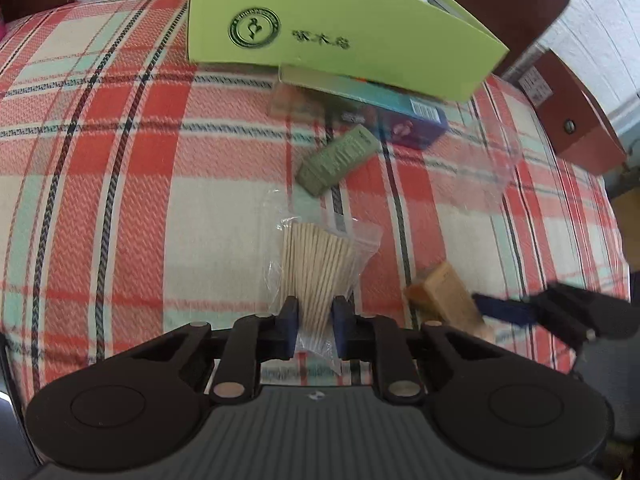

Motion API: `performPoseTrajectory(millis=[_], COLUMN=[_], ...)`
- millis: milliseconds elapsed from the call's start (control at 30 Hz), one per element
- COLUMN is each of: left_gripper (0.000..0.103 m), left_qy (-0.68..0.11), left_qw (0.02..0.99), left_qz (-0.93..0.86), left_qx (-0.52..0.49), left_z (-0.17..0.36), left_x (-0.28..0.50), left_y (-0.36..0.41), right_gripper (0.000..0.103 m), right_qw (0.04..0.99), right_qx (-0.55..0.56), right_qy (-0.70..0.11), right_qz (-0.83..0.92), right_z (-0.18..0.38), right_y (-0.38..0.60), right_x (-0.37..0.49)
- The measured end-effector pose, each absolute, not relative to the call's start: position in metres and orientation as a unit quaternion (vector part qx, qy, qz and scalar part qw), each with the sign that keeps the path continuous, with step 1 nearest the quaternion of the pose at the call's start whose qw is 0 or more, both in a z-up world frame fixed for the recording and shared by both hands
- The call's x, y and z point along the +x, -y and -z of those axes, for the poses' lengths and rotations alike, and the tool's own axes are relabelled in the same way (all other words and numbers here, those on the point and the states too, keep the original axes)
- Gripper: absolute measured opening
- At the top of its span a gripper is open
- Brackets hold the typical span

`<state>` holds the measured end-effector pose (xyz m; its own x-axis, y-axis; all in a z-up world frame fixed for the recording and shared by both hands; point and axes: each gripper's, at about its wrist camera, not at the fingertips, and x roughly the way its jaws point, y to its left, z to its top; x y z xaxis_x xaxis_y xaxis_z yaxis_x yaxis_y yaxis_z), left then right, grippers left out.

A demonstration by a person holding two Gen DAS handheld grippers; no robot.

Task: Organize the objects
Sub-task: 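Grasp the toothpick bag with the left tool while the right grasps the tan box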

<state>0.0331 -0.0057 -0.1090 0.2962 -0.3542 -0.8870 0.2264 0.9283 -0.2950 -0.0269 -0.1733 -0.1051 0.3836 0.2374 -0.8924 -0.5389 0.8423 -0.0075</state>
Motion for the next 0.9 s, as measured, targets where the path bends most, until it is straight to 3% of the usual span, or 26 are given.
performPoseTrajectory(millis=[67,233,300,333,433,500,900], left_gripper=[0.018,0.034,0.057,0.060,0.055,0.020,0.016], left_qy=[-0.565,-0.562,-0.558,-0.555,-0.554,-0.553,-0.527], left_qw=[0.804,0.810,0.814,0.817,0.816,0.814,0.824], left_qz=[0.177,0.146,0.141,0.139,0.162,0.178,0.187], left_qx=[-0.055,-0.086,-0.083,-0.074,-0.039,-0.024,-0.090], left_z=[0.110,0.112,0.110,0.109,0.110,0.110,0.072], left_x=[0.027,0.034,0.036,0.037,0.037,0.036,0.027], left_y=[0.005,0.005,0.009,0.013,0.022,0.023,0.006], right_gripper=[0.049,0.049,0.049,0.049,0.048,0.032,0.030], right_qw=[0.813,0.813,0.812,0.813,0.815,0.815,0.825], right_qx=[-0.154,-0.157,-0.161,-0.162,-0.158,-0.155,-0.117], right_qy=[-0.507,-0.505,-0.503,-0.502,-0.501,-0.502,-0.483], right_qz=[-0.242,-0.244,-0.246,-0.246,-0.244,-0.246,-0.269], right_z=[0.106,0.107,0.108,0.108,0.106,0.104,0.079], right_y=[0.170,0.167,0.167,0.167,0.168,0.169,0.176], right_x=[-0.026,-0.026,-0.026,-0.025,-0.024,-0.023,-0.023])
